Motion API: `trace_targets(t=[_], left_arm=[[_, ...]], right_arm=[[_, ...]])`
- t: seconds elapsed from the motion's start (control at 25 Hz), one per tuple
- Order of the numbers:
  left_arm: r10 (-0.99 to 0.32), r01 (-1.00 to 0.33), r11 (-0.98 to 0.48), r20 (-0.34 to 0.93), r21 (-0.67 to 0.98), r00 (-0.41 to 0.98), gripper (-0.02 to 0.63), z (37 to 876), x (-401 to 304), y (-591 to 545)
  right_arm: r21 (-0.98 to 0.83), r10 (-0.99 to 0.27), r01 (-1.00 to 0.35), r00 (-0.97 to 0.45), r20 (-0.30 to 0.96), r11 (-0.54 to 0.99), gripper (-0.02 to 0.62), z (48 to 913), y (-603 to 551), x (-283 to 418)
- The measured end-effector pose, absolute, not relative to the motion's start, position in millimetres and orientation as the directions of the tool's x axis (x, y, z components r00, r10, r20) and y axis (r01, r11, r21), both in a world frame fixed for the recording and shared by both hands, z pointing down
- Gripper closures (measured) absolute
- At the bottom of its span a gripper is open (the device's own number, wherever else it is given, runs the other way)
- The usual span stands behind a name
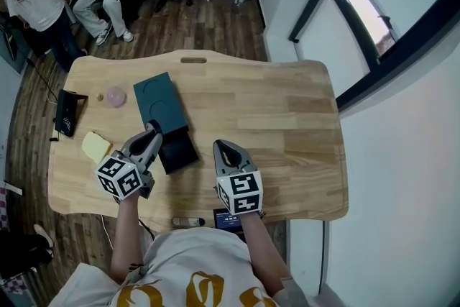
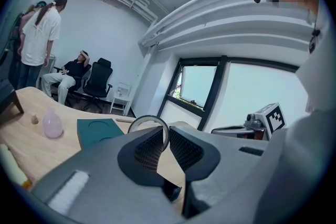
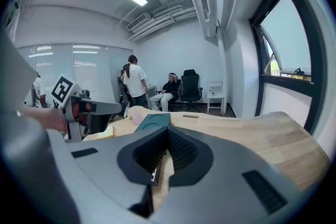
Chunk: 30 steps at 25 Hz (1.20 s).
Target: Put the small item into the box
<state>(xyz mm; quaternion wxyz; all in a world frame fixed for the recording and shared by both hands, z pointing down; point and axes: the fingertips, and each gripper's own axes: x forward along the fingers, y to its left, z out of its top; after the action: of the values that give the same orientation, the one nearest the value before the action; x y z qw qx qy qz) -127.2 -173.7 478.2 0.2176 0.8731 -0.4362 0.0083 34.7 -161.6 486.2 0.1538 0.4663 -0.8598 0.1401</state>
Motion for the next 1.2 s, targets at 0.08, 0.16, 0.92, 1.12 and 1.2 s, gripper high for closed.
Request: trace_targets(t=[0.08,0.16,0.92,1.12,1.2], left_arm=[[-0.757,-0.766,-0.519,0.213,0.378,0.618,0.566,483.1,-128.1,-173.3],[-0.753,-0.766,-0.515,0.223,0.386,0.619,0.566,488.8,-127.6,-172.8],[-0.742,-0.763,-0.505,0.249,0.404,0.623,0.566,503.3,-124.2,-170.7],[-0.736,-0.764,-0.502,0.265,0.404,0.623,0.566,508.8,-122.4,-171.2],[-0.733,-0.762,-0.503,0.265,0.408,0.626,0.566,510.3,-120.8,-171.1]], right_arm=[[-0.100,-0.753,-0.843,-0.520,0.403,0.528,0.591,490.7,-162.8,33.5],[-0.103,-0.751,-0.843,-0.519,0.408,0.528,0.591,494.0,-162.7,33.8],[-0.134,-0.740,-0.848,-0.516,0.431,0.513,0.591,510.3,-161.0,38.8],[-0.138,-0.736,-0.847,-0.517,0.437,0.513,0.591,514.1,-163.4,40.4],[-0.141,-0.734,-0.848,-0.516,0.441,0.511,0.591,516.0,-163.9,41.6]])
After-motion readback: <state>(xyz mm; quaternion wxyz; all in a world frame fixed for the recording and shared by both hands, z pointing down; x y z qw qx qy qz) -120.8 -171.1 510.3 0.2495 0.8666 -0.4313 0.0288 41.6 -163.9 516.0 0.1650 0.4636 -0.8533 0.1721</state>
